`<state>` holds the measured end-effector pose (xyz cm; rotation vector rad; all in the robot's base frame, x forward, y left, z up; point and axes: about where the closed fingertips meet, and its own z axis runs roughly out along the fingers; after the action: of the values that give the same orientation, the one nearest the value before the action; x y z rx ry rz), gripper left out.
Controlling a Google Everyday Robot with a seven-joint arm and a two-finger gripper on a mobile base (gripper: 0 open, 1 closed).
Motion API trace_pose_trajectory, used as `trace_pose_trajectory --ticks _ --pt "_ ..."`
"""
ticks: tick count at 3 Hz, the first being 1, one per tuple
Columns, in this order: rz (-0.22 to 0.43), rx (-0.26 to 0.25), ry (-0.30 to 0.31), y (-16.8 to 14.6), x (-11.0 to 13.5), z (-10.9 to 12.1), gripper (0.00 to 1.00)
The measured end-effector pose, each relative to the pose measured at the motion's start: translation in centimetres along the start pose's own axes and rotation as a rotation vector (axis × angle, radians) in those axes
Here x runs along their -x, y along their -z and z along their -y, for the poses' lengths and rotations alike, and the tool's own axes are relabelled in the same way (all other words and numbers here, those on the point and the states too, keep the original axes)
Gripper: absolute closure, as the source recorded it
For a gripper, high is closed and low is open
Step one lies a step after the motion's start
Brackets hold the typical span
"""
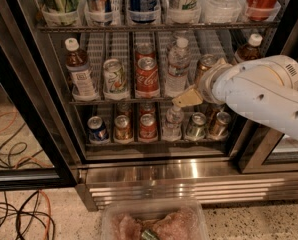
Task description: Pick orange can from middle shelf of fridge
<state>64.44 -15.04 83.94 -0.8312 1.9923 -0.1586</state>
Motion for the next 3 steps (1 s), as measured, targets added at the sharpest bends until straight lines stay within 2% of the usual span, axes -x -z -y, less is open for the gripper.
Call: trace_pose_trajectory --ticks 1,2,3 --pt "0.057 -0.032 0.009 0.22 0.59 0.91 0.0" --pt "0.057 -0.032 0.009 0.22 0.59 0.91 0.0" --pt "0.057 -0.032 0.009 0.22 0.59 0.91 0.19"
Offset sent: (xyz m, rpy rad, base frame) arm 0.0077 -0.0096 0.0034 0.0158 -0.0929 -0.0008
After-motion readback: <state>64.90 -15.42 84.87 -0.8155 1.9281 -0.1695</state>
